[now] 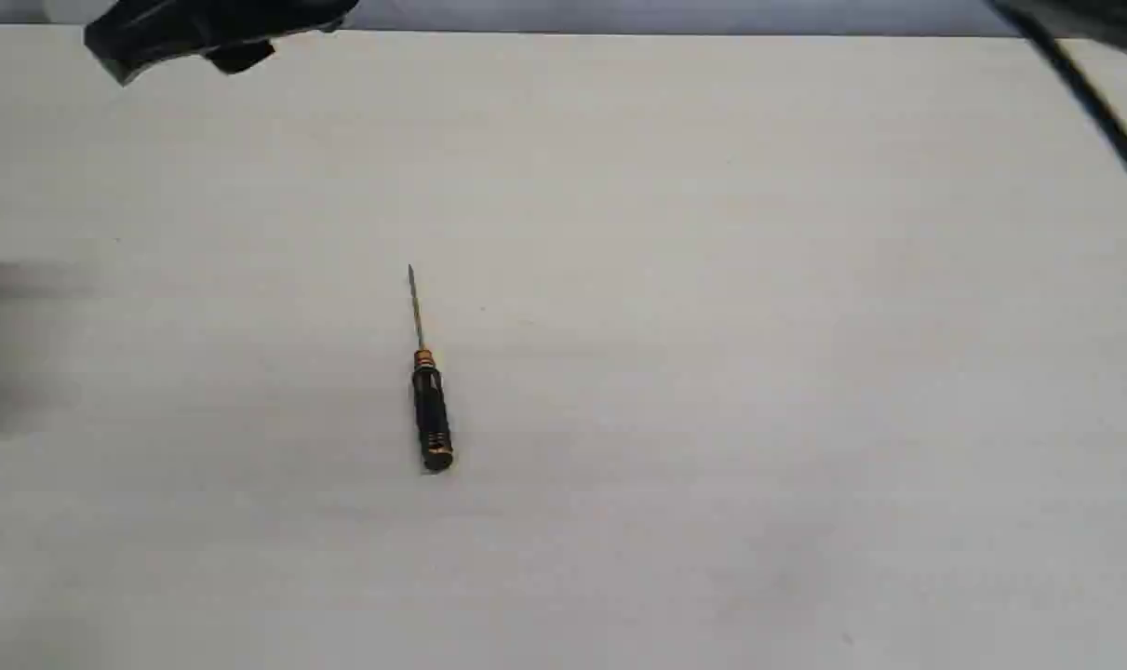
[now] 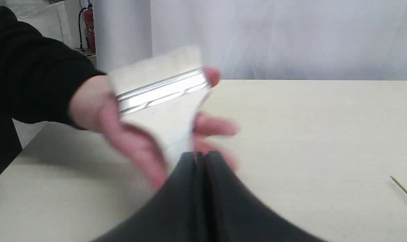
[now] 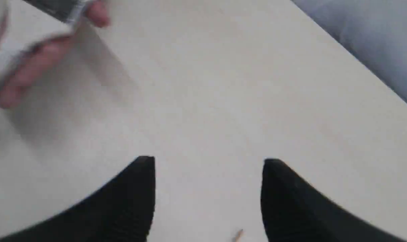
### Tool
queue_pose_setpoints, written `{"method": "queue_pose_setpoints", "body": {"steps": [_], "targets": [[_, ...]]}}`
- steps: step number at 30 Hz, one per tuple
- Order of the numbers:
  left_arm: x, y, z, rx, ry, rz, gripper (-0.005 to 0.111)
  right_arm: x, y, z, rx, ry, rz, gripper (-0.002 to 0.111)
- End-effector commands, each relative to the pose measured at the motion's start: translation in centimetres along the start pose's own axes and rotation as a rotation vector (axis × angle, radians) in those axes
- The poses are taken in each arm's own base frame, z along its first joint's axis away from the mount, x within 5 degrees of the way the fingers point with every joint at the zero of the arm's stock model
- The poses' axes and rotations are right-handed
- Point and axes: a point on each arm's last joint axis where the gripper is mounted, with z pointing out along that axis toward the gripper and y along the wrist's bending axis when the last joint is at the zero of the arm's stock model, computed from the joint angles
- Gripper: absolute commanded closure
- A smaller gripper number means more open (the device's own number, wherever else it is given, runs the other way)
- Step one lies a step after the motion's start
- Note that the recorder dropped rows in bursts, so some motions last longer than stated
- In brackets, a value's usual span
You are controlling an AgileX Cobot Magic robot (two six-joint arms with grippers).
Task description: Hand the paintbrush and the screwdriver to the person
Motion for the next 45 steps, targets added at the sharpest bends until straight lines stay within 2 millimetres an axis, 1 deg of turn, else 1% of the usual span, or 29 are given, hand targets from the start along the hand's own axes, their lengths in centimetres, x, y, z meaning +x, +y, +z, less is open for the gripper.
{"method": "queue_pose_setpoints", "body": {"steps": [1,3,6,10,12,15,19,24,26,27,29,32,36,41,43,45], "targets": [[0.0,0.0,0.0,0.007,-0.011,-0.005,0.107,-0.1,-1.2,-3.0,0.092,0.062,0.014,0.057],[0.0,0.0,0.0,0.007,-0.011,-0.005,0.107,0.3,-1.7,-4.2,0.124,0.126,0.009,0.057],[-0.1,0.0,0.0,0.007,-0.012,-0.003,0.107,1.0,-2.0,-5.2,0.143,0.22,0.02,0.057],[-0.1,0.0,0.0,0.007,-0.012,-0.003,0.107,2.1,-1.7,-5.0,0.122,0.338,0.047,0.057],[-0.1,0.0,0.0,0.007,-0.012,-0.003,0.107,2.6,-1.2,-4.1,0.082,0.374,0.069,0.057],[-0.1,0.0,0.0,0.007,-0.012,-0.003,0.107,3.3,-0.5,-2.3,0.039,0.418,0.09,0.057],[-0.1,0.0,0.0,0.007,-0.012,-0.003,0.107,4.6,0.2,0.8,0.029,0.478,0.086,0.057],[-0.1,0.0,0.0,0.007,-0.012,-0.003,0.107,7.1,0.9,5.1,0.018,0.584,0.084,0.057],[-0.1,0.0,0.0,0.007,-0.012,-0.003,0.107,8.3,1.2,7.0,0.017,0.628,0.081,0.057],[-0.1,0.0,0.0,0.007,-0.012,-0.003,0.107,8.7,1.3,7.5,0.017,0.64,0.079,0.057],[-0.1,0.0,0.0,0.007,-0.012,-0.003,0.107,10.0,1.6,9.2,0.019,0.682,0.073,0.057],[-0.1,0.0,0.0,0.007,-0.012,-0.003,0.107,11.5,1.8,11.1,0.021,0.724,0.067,0.057],[0.0,0.0,0.0,0.007,-0.008,-0.006,0.107,12.9,2.1,12.8,0.019,0.755,0.064,0.057],[0.0,0.0,0.0,0.007,-0.008,-0.006,0.107,14.0,2.7,14.4,-0.014,0.752,0.092,0.057],[0.0,0.0,0.0,0.007,-0.008,-0.006,0.107,14.4,2.8,14.8,-0.017,0.763,0.095,0.061],[0.0,0.0,0.0,0.007,-0.008,-0.006,0.107,14.8,2.9,15.2,-0.016,0.774,0.094,0.074]]}}
